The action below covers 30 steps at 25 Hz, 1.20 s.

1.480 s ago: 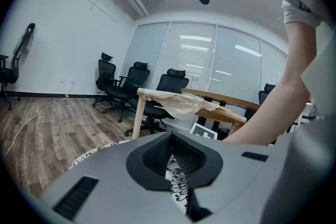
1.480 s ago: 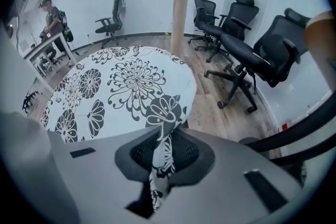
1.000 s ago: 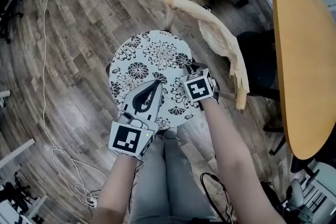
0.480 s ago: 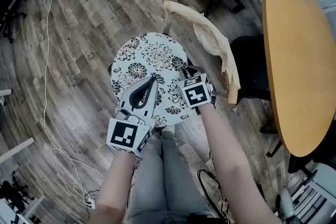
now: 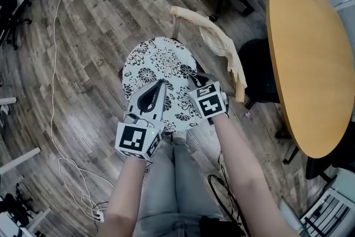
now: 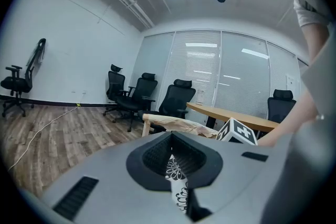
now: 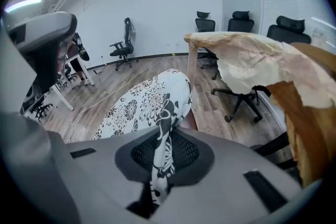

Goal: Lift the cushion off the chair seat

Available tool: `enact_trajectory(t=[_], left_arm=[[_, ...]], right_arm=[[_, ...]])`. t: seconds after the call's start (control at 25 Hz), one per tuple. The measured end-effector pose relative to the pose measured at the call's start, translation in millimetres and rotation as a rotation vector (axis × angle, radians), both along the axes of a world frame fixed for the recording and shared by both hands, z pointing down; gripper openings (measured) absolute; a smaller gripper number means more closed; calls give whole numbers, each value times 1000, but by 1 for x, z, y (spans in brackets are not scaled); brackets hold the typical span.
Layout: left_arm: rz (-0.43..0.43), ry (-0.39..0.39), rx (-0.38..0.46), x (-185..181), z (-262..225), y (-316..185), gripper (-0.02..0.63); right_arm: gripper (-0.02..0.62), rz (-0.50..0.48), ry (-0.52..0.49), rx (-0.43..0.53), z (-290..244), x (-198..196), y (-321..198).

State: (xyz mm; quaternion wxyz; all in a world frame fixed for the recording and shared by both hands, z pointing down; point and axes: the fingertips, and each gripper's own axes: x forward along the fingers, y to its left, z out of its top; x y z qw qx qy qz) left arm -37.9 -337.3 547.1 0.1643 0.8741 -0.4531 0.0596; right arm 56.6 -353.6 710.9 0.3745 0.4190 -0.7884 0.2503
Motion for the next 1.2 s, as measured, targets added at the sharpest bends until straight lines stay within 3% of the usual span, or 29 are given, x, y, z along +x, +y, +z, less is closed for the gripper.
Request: enact_trajectory(t=[0.68,1.2], left_arm=[[-45,17,52,-15,-71,3,2],[-77,61,96,-19,-126,2,2]], right_arm=[[43,-116,-53,77,-98,-36,18],[41,-108,-113,176,-181,-42,27]])
